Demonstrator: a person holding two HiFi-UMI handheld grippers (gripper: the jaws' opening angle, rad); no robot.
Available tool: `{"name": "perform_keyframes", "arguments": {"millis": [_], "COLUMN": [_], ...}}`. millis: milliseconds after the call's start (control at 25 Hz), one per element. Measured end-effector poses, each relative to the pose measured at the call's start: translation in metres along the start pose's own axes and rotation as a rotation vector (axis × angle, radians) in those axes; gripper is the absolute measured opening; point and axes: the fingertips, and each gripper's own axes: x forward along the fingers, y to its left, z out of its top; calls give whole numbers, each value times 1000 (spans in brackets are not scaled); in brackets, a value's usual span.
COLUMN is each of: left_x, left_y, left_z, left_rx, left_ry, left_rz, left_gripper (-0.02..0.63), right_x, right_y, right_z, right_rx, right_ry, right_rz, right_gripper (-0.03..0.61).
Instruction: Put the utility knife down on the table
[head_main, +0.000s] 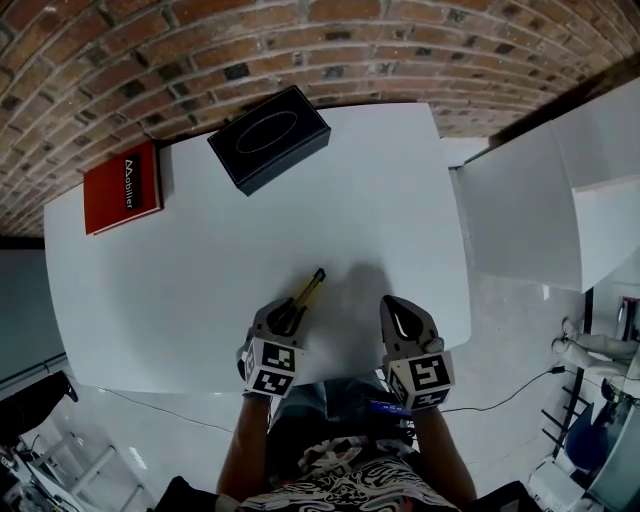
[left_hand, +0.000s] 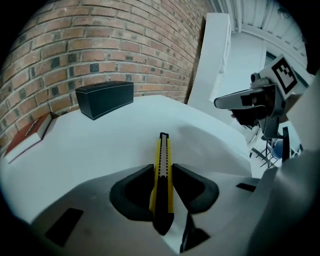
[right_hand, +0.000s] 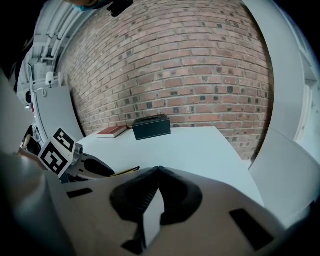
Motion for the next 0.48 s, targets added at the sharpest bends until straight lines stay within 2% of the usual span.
{"name": "perform_keyframes", "arguments": {"millis": [200,480], "left_x": [3,5], "left_y": [-2,-1], "left_z": [-3,-7], "left_rx": [4,12], "left_ry": [13,10], "left_rz": [-4,-25], "left_gripper": [120,121], "right_x": [5,7], "right_y": [0,2], "right_z": [-3,3], "right_rx": [17,-13], "right_ry": [9,20], "right_rz": [9,18], "right_gripper": [0,0]}}
